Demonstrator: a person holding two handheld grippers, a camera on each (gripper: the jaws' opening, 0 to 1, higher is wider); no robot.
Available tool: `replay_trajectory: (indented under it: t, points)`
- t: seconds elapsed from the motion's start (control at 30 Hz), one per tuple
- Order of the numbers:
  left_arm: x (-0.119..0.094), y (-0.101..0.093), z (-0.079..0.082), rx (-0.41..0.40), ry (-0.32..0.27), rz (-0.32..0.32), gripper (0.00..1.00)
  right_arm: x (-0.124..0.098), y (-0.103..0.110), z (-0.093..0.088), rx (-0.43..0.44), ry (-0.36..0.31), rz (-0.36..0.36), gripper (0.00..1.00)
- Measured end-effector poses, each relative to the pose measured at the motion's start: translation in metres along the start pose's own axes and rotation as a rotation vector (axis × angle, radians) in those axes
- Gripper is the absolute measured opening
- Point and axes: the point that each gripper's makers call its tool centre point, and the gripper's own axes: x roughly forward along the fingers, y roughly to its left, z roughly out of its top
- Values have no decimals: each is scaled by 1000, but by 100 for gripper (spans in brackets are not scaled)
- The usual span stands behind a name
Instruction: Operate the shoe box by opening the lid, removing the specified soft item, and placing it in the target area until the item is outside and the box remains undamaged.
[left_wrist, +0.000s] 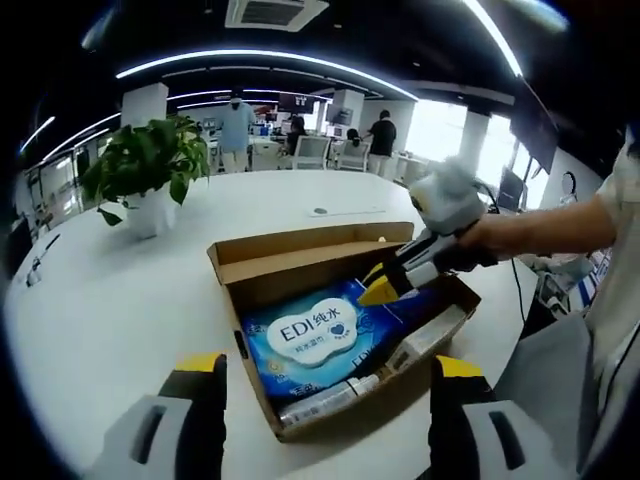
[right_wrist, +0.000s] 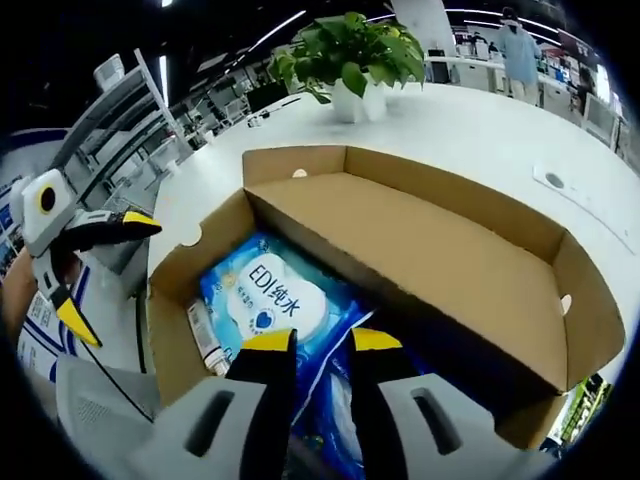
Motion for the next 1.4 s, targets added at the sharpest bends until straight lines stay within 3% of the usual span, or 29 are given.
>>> replay_trajectory:
  t: [0.37, 1.07, 1.4]
  points:
    - [-3, 6, -8, -20, -2, 27, 84, 4, -4, -1, -14, -1, -44, 4]
    - [14, 1, -2, -19, 10, 15, 82, -35, -5, 3, -17, -60, -99, 0]
    - [32, 3, 5, -25, 56, 17, 67, -57, -12, -2, -13, -79, -126, 0]
